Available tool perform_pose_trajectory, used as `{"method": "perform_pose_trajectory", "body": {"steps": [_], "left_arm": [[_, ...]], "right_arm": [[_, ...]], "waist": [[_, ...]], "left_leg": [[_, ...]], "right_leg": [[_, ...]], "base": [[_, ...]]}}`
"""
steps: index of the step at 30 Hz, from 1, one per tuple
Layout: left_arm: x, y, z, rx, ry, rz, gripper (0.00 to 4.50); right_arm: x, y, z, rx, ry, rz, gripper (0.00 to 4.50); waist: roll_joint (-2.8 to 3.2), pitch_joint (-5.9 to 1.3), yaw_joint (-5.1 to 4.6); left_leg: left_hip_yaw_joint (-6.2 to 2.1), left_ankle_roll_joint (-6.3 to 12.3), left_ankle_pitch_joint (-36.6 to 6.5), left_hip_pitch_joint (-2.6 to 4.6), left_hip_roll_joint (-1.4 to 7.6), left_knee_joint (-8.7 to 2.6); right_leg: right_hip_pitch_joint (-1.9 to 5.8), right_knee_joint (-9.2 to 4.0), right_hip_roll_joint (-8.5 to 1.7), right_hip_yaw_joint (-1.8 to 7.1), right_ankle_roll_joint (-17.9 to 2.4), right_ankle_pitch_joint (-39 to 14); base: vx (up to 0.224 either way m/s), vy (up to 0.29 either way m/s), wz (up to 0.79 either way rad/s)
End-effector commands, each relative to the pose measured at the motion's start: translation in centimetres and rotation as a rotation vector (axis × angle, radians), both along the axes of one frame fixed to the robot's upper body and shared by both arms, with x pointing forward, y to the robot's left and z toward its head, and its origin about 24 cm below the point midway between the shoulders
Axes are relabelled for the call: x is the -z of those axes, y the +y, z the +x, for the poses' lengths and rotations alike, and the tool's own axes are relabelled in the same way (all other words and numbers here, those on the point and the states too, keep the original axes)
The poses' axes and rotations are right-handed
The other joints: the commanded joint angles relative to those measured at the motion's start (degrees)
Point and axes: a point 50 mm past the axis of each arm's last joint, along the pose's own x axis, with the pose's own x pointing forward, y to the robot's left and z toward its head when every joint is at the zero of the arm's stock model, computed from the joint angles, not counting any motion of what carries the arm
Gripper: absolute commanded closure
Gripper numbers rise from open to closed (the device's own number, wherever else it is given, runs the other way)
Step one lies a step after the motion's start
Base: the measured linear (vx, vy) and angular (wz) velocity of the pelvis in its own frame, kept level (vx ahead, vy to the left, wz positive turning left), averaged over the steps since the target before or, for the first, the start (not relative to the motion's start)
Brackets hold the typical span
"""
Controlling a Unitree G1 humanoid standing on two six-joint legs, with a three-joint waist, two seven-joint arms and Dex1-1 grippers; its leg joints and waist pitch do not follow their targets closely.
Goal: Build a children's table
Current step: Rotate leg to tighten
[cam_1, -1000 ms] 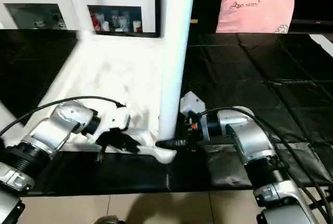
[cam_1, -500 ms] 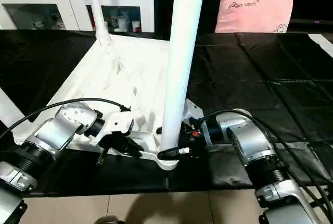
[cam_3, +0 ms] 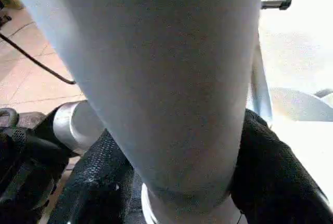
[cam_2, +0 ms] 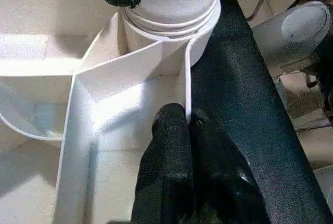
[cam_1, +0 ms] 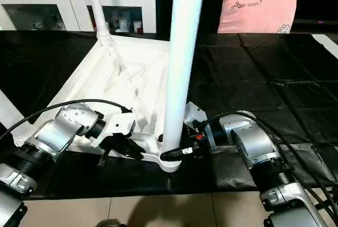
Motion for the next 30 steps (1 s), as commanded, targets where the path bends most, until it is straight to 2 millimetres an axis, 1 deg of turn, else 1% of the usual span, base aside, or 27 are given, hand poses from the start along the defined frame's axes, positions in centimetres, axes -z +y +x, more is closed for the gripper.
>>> {"method": "perform_pose_trajectory", "body": {"steps": [1,4,5,6,8,9,10,11,12,13,14,15,16,17,18,19,20,21,22,23,24,25,26,27,29,30], "left_arm": [[-0.9,-0.8,0.2,0.04,-0.02,-0.018,4.5],[-0.9,-0.7,0.2,0.034,-0.019,-0.018,4.5],[-0.8,-0.6,0.2,0.01,-0.018,-0.017,4.5],[-0.8,-0.6,0.2,0.01,-0.018,-0.017,4.5],[-0.8,-0.6,0.3,-0.019,-0.023,-0.016,4.5],[-1.0,-0.9,0.6,-0.083,-0.027,-0.036,4.5],[-1.1,-1.2,0.8,-0.112,-0.028,-0.05,4.5],[-1.2,-1.6,1.0,-0.158,-0.031,-0.074,4.5],[-1.2,-1.6,1.0,-0.162,-0.031,-0.075,4.5],[-1.2,-1.6,1.0,-0.162,-0.031,-0.075,4.5],[-1.4,-2.1,1.2,-0.212,-0.032,-0.1,4.5],[-1.4,-2.8,1.4,-0.275,-0.033,-0.131,4.5],[-1.5,-3.3,1.5,-0.325,-0.035,-0.152,4.5],[-1.5,-3.8,1.6,-0.369,-0.033,-0.167,4.5],[-1.5,-4.2,1.6,-0.406,-0.032,-0.178,4.5],[-1.4,-4.3,1.6,-0.411,-0.032,-0.179,4.5],[-1.4,-4.6,1.6,-0.437,-0.032,-0.183,4.5],[-1.4,-5.2,1.8,-0.49,-0.039,-0.199,4.5],[-1.4,-5.8,2.0,-0.543,-0.052,-0.213,4.5],[-1.4,-6.4,2.1,-0.588,-0.058,-0.225,4.5],[-1.4,-6.4,2.1,-0.588,-0.058,-0.225,4.5],[-1.4,-6.7,2.2,-0.615,-0.061,-0.232,4.5],[-1.4,-7.1,2.2,-0.632,-0.071,-0.235,4.5],[-1.4,-7.3,2.2,-0.641,-0.074,-0.237,4.5],[-1.5,-7.5,2.2,-0.643,-0.083,-0.234,4.5],[-1.5,-7.5,2.2,-0.638,-0.085,-0.232,4.5]], "right_arm": [[0.2,0.4,-0.3,0.008,0.02,0.027,2.28],[0.2,0.4,-0.3,0.013,0.022,0.031,2.31],[0.3,0.7,-0.2,0.052,0.01,0.032,2.31],[0.3,0.7,-0.2,0.052,0.01,0.032,2.33],[0.5,0.9,0.1,0.114,-0.011,0.026,2.35],[0.9,1.5,0.7,0.234,-0.04,0.016,2.36],[1.1,1.7,1.0,0.285,-0.045,0.011,2.36],[1.4,2.1,1.2,0.334,-0.046,0.01,2.39],[1.4,2.1,1.2,0.338,-0.046,0.01,2.42],[1.4,2.1,1.2,0.338,-0.046,0.01,2.43],[1.7,2.6,1.4,0.39,-0.038,0.011,2.44],[2.0,3.2,1.8,0.47,-0.03,0.013,2.45],[2.2,3.8,2.0,0.529,-0.021,0.012,2.46],[2.4,4.3,2.3,0.579,-0.023,0.004,2.46],[2.6,4.8,2.5,0.633,-0.021,0.002,2.46],[2.6,4.9,2.6,0.64,-0.02,0.001,2.46],[2.7,5.1,2.7,0.672,-0.015,0.0,2.47],[2.8,5.6,3.0,0.725,-0.027,-0.011,2.49],[3.0,6.1,3.1,0.774,-0.023,-0.018,2.49],[3.1,6.6,3.2,0.808,-0.034,-0.03,2.49],[3.1,6.6,3.2,0.808,-0.034,-0.03,2.49],[3.1,7.0,3.3,0.828,-0.043,-0.038,2.49],[3.1,7.4,3.3,0.848,-0.052,-0.051,2.49],[3.1,7.6,3.3,0.856,-0.066,-0.06,2.49],[3.0,8.0,3.2,0.855,-0.072,-0.051,2.49],[2.8,8.1,3.1,0.844,-0.072,-0.033,2.16]], "waist": [[-0.2,-4.5,-0.23],[-0.15,-4.46,-0.31],[-0.27,-4.45,-0.33],[-0.24,-4.41,-0.36],[-0.23,-4.39,-0.45],[-0.03,-4.25,-0.7],[-0.01,-4.2,-0.87],[-0.07,-4.06,-1.0],[-0.06,-4.03,-1.26],[-0.09,-4.07,-1.36],[-0.15,-4.11,-1.51],[0.0,-4.07,-2.24],[-0.08,-4.15,-2.51],[0.03,-4.17,-2.93],[-0.36,-4.2,-3.48],[-0.28,-4.24,-3.54],[-0.26,-4.28,-3.83],[-0.42,-4.23,-3.91],[-0.37,-4.23,-4.19],[-0.24,-4.18,-4.43],[-0.24,-4.15,-4.52],[-0.24,-4.17,-4.53],[-0.2,-4.14,-4.49],[-0.13,-4.12,-4.61],[-0.15,-4.06,-4.59],[0.17,-4.02,-4.59]], "left_leg": [[-0.33,3.66,-4.93,-0.27,1.99,-3.65],[-0.3,3.62,-5.26,-0.19,1.95,-3.65],[-0.3,3.56,-5.27,-0.26,1.93,-3.66],[-0.35,3.46,-5.13,-0.27,1.94,-3.71],[-0.38,3.19,-5.19,-0.25,1.89,-3.75],[-0.39,2.62,-6.17,-0.18,1.74,-3.79],[-0.31,2.3,-6.42,-0.14,1.72,-3.82],[-0.42,1.68,-7.16,-0.03,1.62,-3.93],[-0.42,1.26,-7.55,-0.09,1.45,-3.91],[-0.44,1.19,-7.64,-0.14,1.4,-3.87],[-0.46,1.27,-7.67,-0.15,1.35,-3.88],[-0.57,1.02,-7.24,-0.25,1.56,-3.94],[-0.62,0.78,-7.02,-0.33,1.49,-3.9],[-0.63,0.64,-7.11,-0.37,1.33,-3.83],[-0.56,0.83,-6.5,-0.55,1.13,-3.75],[-0.56,1.11,-6.17,-0.65,1.0,-3.7],[-0.5,1.6,-5.85,-0.6,1.05,-3.7],[-0.47,1.93,-5.85,-0.52,1.0,-3.67],[-0.42,2.09,-5.42,-0.59,0.99,-3.65],[-0.41,2.11,-5.4,-0.46,1.02,-3.66],[-0.36,2.26,-5.69,-0.33,0.96,-3.63],[-0.4,2.31,-5.79,-0.38,0.96,-3.64],[-0.37,2.64,-6.1,-0.28,0.95,-3.66],[-0.4,2.77,-5.97,-0.34,1.06,-3.74],[-0.41,2.95,-6.82,-0.21,1.04,-3.81],[-0.47,3.0,-7.43,-0.13,1.09,-3.86]], "right_leg": [[3.97,-4.12,-4.1,4.03,-7.04,-15.84],[3.9,-4.22,-4.04,4.01,-6.88,-16.28],[3.96,-4.24,-4.06,4.02,-6.69,-16.57],[3.93,-4.18,-4.07,4.02,-6.59,-16.61],[3.91,-4.27,-4.08,4.0,-6.35,-17.03],[3.86,-4.55,-4.12,3.92,-5.84,-19.03],[3.79,-4.65,-4.09,3.96,-5.57,-19.69],[3.77,-4.96,-4.08,3.82,-4.93,-21.63],[3.86,-5.16,-4.06,3.72,-4.26,-22.99],[3.91,-5.22,-4.11,3.69,-3.92,-23.38],[3.98,-5.27,-4.09,3.67,-3.69,-23.47],[3.83,-5.08,-4.05,3.74,-4.43,-21.84],[4.01,-4.92,-4.02,3.65,-4.53,-21.45],[4.05,-4.89,-4.04,3.59,-4.67,-21.28],[4.23,-4.96,-3.97,3.58,-4.56,-21.0],[4.32,-4.94,-3.97,3.54,-4.56,-20.85],[4.3,-5.0,-3.97,3.61,-4.57,-20.51],[4.14,-5.11,-3.89,3.57,-4.58,-20.6],[4.14,-5.0,-3.81,3.56,-4.86,-20.12],[3.98,-5.11,-3.78,3.55,-5.13,-20.14],[3.93,-5.31,-3.74,3.52,-5.0,-20.65],[4.01,-5.21,-3.71,3.51,-4.95,-20.61],[3.95,-5.39,-3.75,3.53,-4.77,-20.82],[3.89,-5.3,-3.68,3.6,-4.89,-20.12],[3.92,-5.46,-3.73,3.57,-4.63,-20.67],[3.9,-5.58,-3.8,3.57,-4.51,-20.99]], "base": [[0.0,0.0,0.0],[0.0,0.0,0.0],[0.0,0.0,0.0],[0.0,0.0,0.0],[0.0,0.0,0.0],[0.0,0.0,0.0],[0.0,0.0,0.0],[0.0,0.0,0.0],[0.0,0.0,0.0],[0.0,0.0,0.0],[0.0,0.0,0.0],[0.0,0.0,0.0],[0.0,0.0,0.0],[0.0,0.0,0.0],[0.0,0.0,0.0],[0.0,0.0,0.0],[0.0,0.0,0.0],[0.0,0.0,0.0],[0.0,0.0,0.0],[0.0,0.0,0.0],[0.0,0.0,0.0],[0.0,0.0,0.0],[0.0,0.0,0.0],[0.0,0.0,0.0],[0.0,0.0,0.0],[0.0,0.0,0.0]]}}
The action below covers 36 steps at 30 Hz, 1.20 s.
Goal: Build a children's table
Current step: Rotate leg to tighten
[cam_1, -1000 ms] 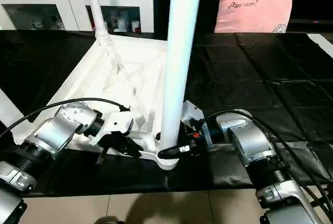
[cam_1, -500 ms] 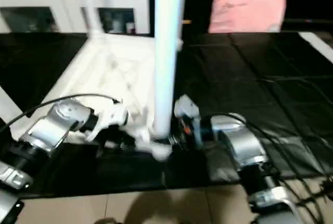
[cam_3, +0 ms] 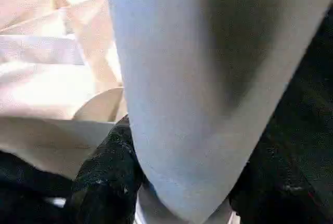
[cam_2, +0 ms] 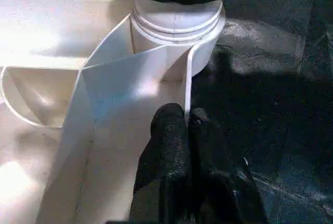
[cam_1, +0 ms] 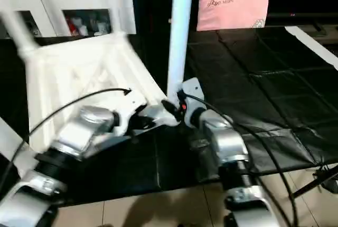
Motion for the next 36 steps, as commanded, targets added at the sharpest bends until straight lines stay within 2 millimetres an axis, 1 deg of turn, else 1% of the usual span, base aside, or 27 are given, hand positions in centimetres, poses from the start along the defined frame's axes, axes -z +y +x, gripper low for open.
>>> {"method": "perform_pose_trajectory", "body": {"steps": [1,2,3,5,6,7,9,10,11,13,14,16,18,19,20,21,22,23,24,25,27,28,30,31,32,33,36], "left_arm": [[-2.5,-3.5,-0.3,0.108,-0.091,-0.095,4.5],[-2.5,-3.4,-0.4,0.113,-0.091,-0.09,4.5],[-2.5,-3.3,-0.4,0.114,-0.092,-0.088,4.5],[-2.4,-3.1,-0.4,0.118,-0.09,-0.08,4.5],[-2.3,-3.0,-0.5,0.119,-0.089,-0.077,4.5],[-2.3,-3.0,-0.5,0.119,-0.089,-0.077,4.5],[-2.3,-2.6,-0.6,0.142,-0.086,-0.069,4.5],[-2.2,-2.3,-0.6,0.153,-0.088,-0.062,4.5],[-2.2,-2.1,-0.6,0.17,-0.094,-0.056,4.5],[-2.1,-1.6,-0.7,0.202,-0.089,-0.045,4.5],[-2.0,-1.0,-0.8,0.236,-0.077,-0.037,4.5],[-1.9,-0.3,-0.9,0.278,-0.064,-0.025,4.5],[-1.9,0.3,-1.2,0.348,-0.059,-0.013,4.5],[-1.9,0.6,-1.3,0.387,-0.06,-0.002,4.5],[-1.9,0.8,-1.4,0.41,-0.06,0.005,4.5],[-1.9,1.1,-1.5,0.441,-0.047,0.009,4.5],[-1.9,1.4,-1.7,0.473,-0.037,0.013,4.5],[-2.0,1.6,-1.8,0.511,-0.034,0.019,4.5],[-2.1,1.8,-2.0,0.556,-0.023,0.023,4.5],[-2.1,2.0,-2.2,0.588,-0.014,0.026,4.5],[-2.2,2.2,-2.3,0.62,-0.009,0.03,4.5],[-2.2,2.3,-2.3,0.642,-0.003,0.035,4.5],[-2.3,2.4,-2.3,0.662,0.003,0.04,4.5],[-2.3,2.6,-2.3,0.708,0.015,0.061,4.5],[-2.3,2.6,-2.4,0.718,0.017,0.066,4.5],[-2.3,2.7,-2.4,0.74,0.022,0.075,4.5],[-2.3,2.6,-2.7,0.786,0.038,0.087,4.5]], "right_arm": [[1.6,4.4,-1.8,-0.18,0.1,0.041,1.97],[1.5,4.4,-1.8,-0.189,0.097,0.047,1.97],[1.5,4.3,-1.9,-0.192,0.096,0.048,1.82],[1.4,4.2,-1.9,-0.195,0.085,0.057,1.65],[1.3,4.1,-1.9,-0.2,0.077,0.063,1.46],[1.3,4.1,-1.9,-0.2,0.077,0.063,1.39],[0.9,3.7,-1.9,-0.225,0.058,0.086,1.28],[0.8,3.5,-2.0,-0.241,0.052,0.091,1.15],[0.7,3.3,-2.1,-0.262,0.046,0.091,1.15],[0.7,2.6,-2.3,-0.308,0.038,0.081,0.87],[0.6,1.7,-2.5,-0.356,0.035,0.071,0.8],[0.3,0.5,-2.8,-0.418,0.028,0.061,0.6],[-0.1,-0.5,-3.0,-0.491,0.017,0.049,0.4],[-0.3,-1.0,-3.2,-0.529,0.014,0.046,0.4],[-0.5,-1.4,-3.3,-0.553,0.012,0.046,0.2],[-0.7,-1.8,-3.3,-0.579,0.012,0.041,0.14],[-0.9,-2.2,-3.3,-0.604,0.014,0.035,0.06],[-1.0,-2.6,-3.4,-0.63,0.017,0.028,0.06],[-1.2,-3.1,-3.4,-0.66,0.024,0.016,0.06],[-1.3,-3.4,-3.4,-0.687,0.03,0.008,0.06],[-1.4,-3.8,-3.5,-0.715,0.04,-0.001,0.06],[-1.5,-4.0,-3.5,-0.74,0.048,-0.009,0.06],[-1.7,-4.3,-3.5,-0.767,0.057,-0.013,0.06],[-2.0,-4.5,-3.6,-0.832,0.071,-0.019,0.06],[-2.1,-4.5,-3.6,-0.845,0.074,-0.019,0.06],[-2.2,-4.4,-3.7,-0.871,0.081,-0.018,0.06],[-2.2,-4.3,-3.7,-0.91,0.09,-0.028,0.06]], "waist": [[0.1,-3.96,0.43],[0.13,-3.99,0.42],[0.19,-4.03,0.45],[0.21,-4.09,0.47],[0.23,-4.08,0.46],[0.26,-4.11,0.48],[0.09,-4.09,0.45],[0.12,-4.11,0.55],[0.02,-4.14,0.49],[0.11,-4.15,0.52],[-0.07,-4.17,0.61],[0.1,-4.1,0.8],[0.14,-4.12,1.3],[0.17,-4.11,1.53],[0.19,-4.12,1.81],[0.18,-4.13,2.08],[0.32,-4.11,2.22],[0.31,-4.16,2.49],[0.22,-4.21,2.87],[0.29,-4.26,3.06],[0.25,-4.29,3.67],[0.2,-4.28,3.77],[0.14,-4.31,4.34],[-0.05,-4.31,4.37],[-0.16,-4.31,4.46],[-0.06,-4.31,4.62],[-0.16,-4.36,4.79]], "left_leg": [[-0.5,3.18,-7.76,-0.51,1.12,-3.83],[-0.55,3.17,-7.8,-0.52,1.18,-3.88],[-0.57,3.2,-7.67,-0.53,1.24,-3.88],[-0.59,3.31,-7.11,-0.6,1.29,-3.87],[-0.58,3.33,-7.11,-0.58,1.34,-3.88],[-0.6,3.32,-7.13,-0.6,1.38,-3.88],[-0.52,3.55,-7.15,-0.69,1.3,-3.84],[-0.62,3.72,-7.09,-0.73,1.37,-3.9],[-0.57,3.98,-6.58,-0.72,1.34,-3.86],[-0.53,4.36,-6.19,-0.74,1.42,-3.82],[-0.55,4.45,-6.09,-0.7,1.43,-3.82],[-0.48,4.9,-6.29,-0.71,1.49,-3.77],[-0.47,5.07,-6.7,-0.61,1.54,-3.76],[-0.46,5.15,-6.78,-0.58,1.54,-3.75],[-0.42,5.15,-6.85,-0.48,1.67,-3.77],[-0.39,5.03,-6.7,-0.37,1.8,-3.78],[-0.43,4.89,-6.77,-0.39,1.86,-3.81],[-0.45,4.78,-6.81,-0.42,1.9,-3.81],[-0.42,4.67,-6.52,-0.28,2.02,-3.81],[-0.42,4.59,-6.34,-0.22,2.08,-3.78],[-0.33,4.59,-6.07,-0.16,2.11,-3.72],[-0.32,4.62,-6.03,-0.28,2.12,-3.73],[-0.24,4.52,-5.58,-0.32,2.06,-3.66],[-0.23,4.44,-5.41,-0.38,2.03,-3.66],[-0.23,4.63,-5.67,-0.44,1.9,-3.63],[-0.24,4.73,-5.71,-0.41,2.0,-3.65],[-0.31,4.37,-5.48,-0.47,2.09,-3.66]], "right_leg": [[3.72,-5.61,-3.82,3.56,-4.48,-20.89],[3.75,-5.49,-3.82,3.6,-4.61,-20.29],[3.78,-5.39,-3.82,3.65,-4.86,-19.4],[3.84,-5.14,-3.84,3.73,-5.54,-17.77],[3.83,-5.08,-3.87,3.76,-5.91,-17.24],[3.86,-5.0,-3.92,3.77,-6.09,-16.96],[3.93,-5.0,-3.92,3.83,-6.37,-16.46],[4.08,-4.87,-4.01,3.86,-6.41,-16.23],[4.01,-4.8,-3.91,3.88,-6.53,-15.59],[4.03,-4.69,-3.97,3.97,-7.01,-14.75],[4.05,-4.68,-3.94,3.91,-7.23,-14.49],[4.03,-4.62,-3.97,4.01,-7.42,-14.32],[4.01,-4.8,-4.05,3.97,-7.34,-15.32],[4.02,-4.87,-4.01,3.96,-7.13,-15.66],[3.88,-4.77,-4.04,4.07,-7.21,-15.42],[3.74,-4.65,-4.04,4.12,-7.66,-14.87],[3.72,-4.55,-4.07,4.11,-7.85,-14.83],[3.78,-4.55,-4.07,4.07,-7.97,-14.67],[3.69,-4.41,-4.08,4.15,-8.25,-13.99],[3.65,-4.26,-4.11,4.17,-8.51,-13.5],[3.6,-4.07,-4.13,4.25,-9.04,-12.6],[3.68,-4.03,-4.13,4.24,-8.96,-12.67],[3.67,-4.03,-4.15,4.26,-8.68,-12.97],[3.7,-4.0,-4.16,4.25,-8.58,-13.1],[3.78,-4.08,-4.11,4.12,-8.46,-13.8],[3.72,-4.16,-4.16,4.14,-7.98,-14.73],[3.7,-4.19,-4.27,4.12,-7.53,-15.43]], "base": [[0.0,0.0,0.0],[0.0,0.0,0.0],[0.0,0.0,0.0],[0.0,0.0,0.0],[0.0,0.0,0.0],[0.0,0.0,0.0],[0.0,0.0,0.0],[0.0,0.0,0.0],[0.0,0.0,0.0],[0.0,0.0,0.0],[0.0,0.0,0.0],[0.0,0.0,0.0],[0.0,0.0,0.0],[0.0,0.0,0.0],[0.0,0.0,0.0],[0.0,0.0,0.0],[0.0,0.0,0.0],[0.0,0.0,0.0],[0.0,0.0,0.0],[0.0,0.0,0.0],[0.0,0.0,0.0],[0.0,0.0,0.0],[0.0,0.0,0.0],[0.0,0.0,0.0],[0.0,0.0,0.0],[0.0,0.0,0.0],[0.0,0.0,0.0]]}}
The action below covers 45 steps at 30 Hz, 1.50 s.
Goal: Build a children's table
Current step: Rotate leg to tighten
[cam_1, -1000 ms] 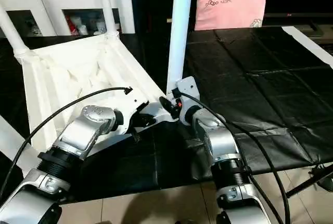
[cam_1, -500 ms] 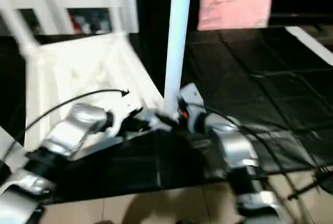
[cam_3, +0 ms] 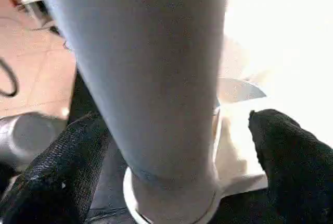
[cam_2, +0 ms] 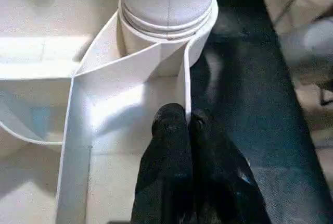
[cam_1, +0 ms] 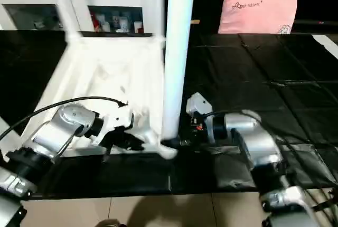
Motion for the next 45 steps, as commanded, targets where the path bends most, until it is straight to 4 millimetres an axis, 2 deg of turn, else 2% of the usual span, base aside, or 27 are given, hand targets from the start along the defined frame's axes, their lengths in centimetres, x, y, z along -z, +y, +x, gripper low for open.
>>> {"method": "perform_pose_trajectory", "body": {"steps": [1,9,12,15,21,22,25,27,31,32,36,37,41,45], "left_arm": [[-1.2,-1.46,-0.3,0.139,-0.01,-0.018,4.5],[-1.05,-1.16,-0.5,0.18,-0.001,0.003,4.5],[-1.04,-1.04,-0.47,0.183,-0.001,0.004,4.5],[-1.0,-0.94,-0.45,0.186,-0.001,0.007,4.5],[-0.97,-0.86,-0.42,0.19,-0.003,0.012,4.5],[-0.96,-0.81,-0.4,0.19,-0.005,0.015,4.5],[-0.95,-0.78,-0.39,0.189,-0.006,0.017,4.5],[-0.94,-0.75,-0.38,0.188,-0.006,0.017,4.5],[-0.93,-0.68,-0.35,0.184,-0.008,0.015,4.5],[-0.93,-0.68,-0.34,0.182,-0.009,0.014,4.5],[-0.91,-0.73,-0.34,0.174,-0.012,0.006,4.5],[-0.91,-0.75,-0.34,0.174,-0.013,0.005,4.5],[-0.9,-0.78,-0.34,0.172,-0.015,0.004,4.5],[-0.91,-0.71,-0.28,0.168,-0.017,0.005,4.5]], "right_arm": [[-0.34,0.09,0.12,-0.039,-0.008,-0.005,0.06],[-0.23,0.31,0.05,-0.076,0.013,-0.012,0.06],[-0.21,0.31,0.06,-0.081,0.012,-0.014,0.06],[-0.17,0.23,0.09,-0.084,0.006,-0.018,0.06],[0.06,0.23,-0.05,-0.099,0.012,-0.023,0.06],[0.16,0.3,-0.14,-0.107,0.025,-0.017,0.32],[0.3,0.35,-0.23,-0.117,0.049,-0.002,0.45],[0.35,0.34,-0.27,-0.121,0.06,0.003,0.83],[0.55,0.35,-0.25,-0.12,0.064,0.004,1.04],[0.56,0.38,-0.25,-0.12,0.065,0.005,1.17],[0.53,0.58,-0.33,-0.123,0.065,0.011,1.48],[0.52,0.63,-0.34,-0.122,0.064,0.015,1.68],[0.54,0.71,-0.39,-0.122,0.068,0.024,1.8],[0.62,0.77,-0.49,-0.124,0.074,0.029,2.16]], "waist": [[-0.16,-4.35,-0.39],[-0.14,-4.4,-0.49],[0.19,-4.42,-0.52],[-0.15,-4.45,-0.53],[-0.22,-4.48,-0.47],[-0.18,-4.47,-0.48],[-0.19,-4.49,-0.46],[-0.26,-4.47,-0.45],[-0.22,-4.48,-0.44],[-0.01,-4.46,-0.42],[0.01,-4.43,-0.51],[-0.05,-4.44,-0.52],[-0.05,-4.38,-0.62],[-0.05,-4.42,-0.62]], "left_leg": [[-0.32,4.11,-5.37,-0.08,2.11,-3.74],[-0.34,3.79,-5.12,-0.2,2.02,-3.7],[-0.36,3.61,-5.35,-0.14,2.02,-3.7],[-0.35,3.57,-5.34,-0.15,2.03,-3.7],[-0.32,3.87,-4.78,-0.22,2.01,-3.64],[-0.34,3.9,-4.7,-0.24,2.04,-3.65],[-0.29,4.07,-4.78,-0.21,2.03,-3.6],[-0.3,4.13,-4.69,-0.24,2.04,-3.61],[-0.29,4.06,-4.94,-0.19,2.05,-3.61],[-0.3,3.98,-5.03,-0.17,2.06,-3.62],[-0.33,3.75,-5.54,-0.21,2.01,-3.64],[-0.32,3.68,-5.59,-0.22,1.98,-3.62],[-0.36,3.56,-5.93,-0.21,1.99,-3.67],[-0.37,3.54,-5.86,-0.19,2.01,-3.66]], "right_leg": [[3.76,-4.02,-4.24,4.16,-7.43,-15.49],[3.86,-3.94,-4.15,4.1,-7.53,-15.05],[3.83,-3.92,-4.13,4.09,-7.67,-14.97],[3.88,-3.9,-4.08,4.07,-7.78,-14.55],[3.9,-3.83,-4.13,4.08,-7.68,-14.74],[3.89,-3.8,-4.13,4.09,-7.73,-14.57],[3.87,-3.77,-4.11,4.09,-8.01,-14.12],[3.88,-3.79,-4.13,4.08,-8.04,-14.27],[3.88,-3.83,-4.13,4.07,-8.03,-14.71],[3.82,-3.89,-4.12,4.08,-7.98,-14.81],[3.88,-3.94,-4.11,4.03,-7.8,-15.17],[3.91,-3.96,-4.09,4.02,-7.69,-15.37],[3.86,-4.09,-4.09,3.97,-7.28,-16.52],[3.85,-4.02,-4.06,3.99,-7.39,-16.11]], "base": [[0.0,0.0,0.0],[0.0,0.0,0.0],[0.0,0.0,0.0],[0.0,0.0,0.0],[0.0,0.0,0.0],[0.0,0.0,0.0],[0.0,0.0,0.0],[0.0,0.0,0.0],[0.0,0.0,0.0],[0.0,0.0,0.0],[0.0,0.0,0.0],[0.0,0.0,0.0],[0.0,0.0,0.0],[0.0,0.0,0.0]]}}
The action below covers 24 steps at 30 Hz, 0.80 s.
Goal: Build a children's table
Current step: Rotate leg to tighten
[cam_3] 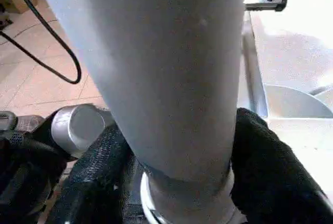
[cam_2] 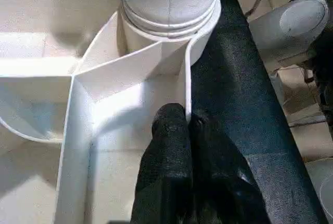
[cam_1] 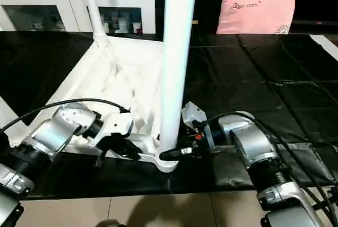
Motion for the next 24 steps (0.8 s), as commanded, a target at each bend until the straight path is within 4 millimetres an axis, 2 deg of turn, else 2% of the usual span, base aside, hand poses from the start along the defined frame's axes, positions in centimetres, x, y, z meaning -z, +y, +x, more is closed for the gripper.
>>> {"method": "perform_pose_trajectory", "body": {"steps": [1,7,10,13,15,16,18,19,20,21,24], "left_arm": [[-0.8,-1.0,-0.1,0.08,-0.012,-0.02,4.5],[-0.8,-1.0,0.0,0.061,-0.012,-0.028,4.5],[-0.7,-1.0,0.2,-0.029,-0.008,-0.055,4.5],[-0.8,-1.3,0.6,-0.133,-0.019,-0.088,4.5],[-1.1,-1.9,1.1,-0.28,-0.024,-0.149,4.5],[-1.1,-1.9,1.1,-0.28,-0.024,-0.149,4.5],[-1.2,-2.2,1.2,-0.324,-0.023,-0.166,4.5],[-1.3,-3.0,1.4,-0.429,-0.017,-0.207,4.5],[-1.4,-3.5,1.5,-0.477,-0.02,-0.227,4.5],[-1.4,-4.1,1.7,-0.522,-0.027,-0.242,4.5],[-1.4,-4.9,2.0,-0.61,-0.039,-0.264,4.5]], "right_arm": [[-0.3,0.0,0.2,0.023,-0.013,0.003,2.24],[-0.2,0.1,0.0,0.031,-0.005,0.015,2.4],[0.1,0.2,0.3,0.122,0.011,0.014,2.41],[0.5,0.7,0.8,0.232,-0.019,0.014,2.41],[1.2,1.6,1.4,0.389,-0.036,0.0,2.41],[1.2,1.6,1.4,0.389,-0.036,0.0,2.43],[1.5,2.0,1.7,0.443,-0.038,-0.005,2.46],[2.0,2.9,2.2,0.574,-0.028,-0.017,2.46],[2.2,3.5,2.5,0.633,-0.023,-0.02,2.48],[2.4,4.0,2.7,0.688,-0.017,-0.026,2.48],[2.7,4.9,3.0,0.771,-0.016,-0.033,2.49]], "waist": [[-0.02,-4.43,-0.13],[0.01,-4.39,-0.14],[-0.07,-4.33,-0.2],[0.06,-4.27,-0.43],[-0.08,-4.1,-0.82],[-0.13,-4.13,-1.07],[-0.26,-4.15,-2.12],[-0.41,-4.22,-2.44],[-0.29,-4.09,-2.99],[-0.39,-4.25,-3.38],[-0.36,-4.17,-3.95]], "left_leg": [[-0.36,3.5,-5.9,-0.22,1.95,-3.74],[-0.35,3.38,-6.19,-0.2,1.93,-3.76],[-0.35,3.2,-5.96,-0.18,1.99,-3.82],[-0.36,2.4,-6.99,-0.12,1.87,-3.83],[-0.47,1.2,-7.26,-0.15,1.65,-3.92],[-0.5,0.96,-7.45,-0.15,1.64,-3.92],[-0.54,1.43,-7.05,-0.44,1.29,-3.85],[-0.49,1.4,-6.48,-0.51,1.36,-3.82],[-0.56,1.44,-5.84,-0.7,1.33,-3.79],[-0.49,1.35,-5.15,-0.71,1.29,-3.67],[-0.36,2.0,-5.88,-0.56,0.87,-3.57]], "right_leg": [[3.87,-4.16,-4.08,4.0,-7.5,-15.87],[3.85,-4.24,-4.06,4.0,-7.35,-16.51],[3.82,-4.14,-4.01,4.05,-7.24,-16.31],[3.72,-4.39,-4.16,4.0,-6.78,-18.41],[3.78,-4.67,-4.17,3.83,-6.01,-20.39],[3.84,-4.66,-4.19,3.8,-5.77,-20.82],[4.02,-4.9,-4.09,3.69,-5.01,-21.18],[4.09,-4.67,-4.06,3.81,-5.21,-20.25],[3.99,-4.67,-4.0,3.67,-5.7,-19.53],[4.03,-4.47,-4.0,3.72,-5.93,-18.94],[3.91,-5.08,-3.85,3.58,-5.35,-20.8]], "base": [[0.0,0.0,0.0],[0.0,0.0,0.0],[0.0,0.0,0.0],[0.0,0.0,0.0],[0.0,0.0,0.0],[0.0,0.0,0.0],[0.0,0.0,0.0],[0.0,0.0,0.0],[0.0,0.0,0.0],[0.0,0.0,0.0],[0.0,0.0,0.0]]}}
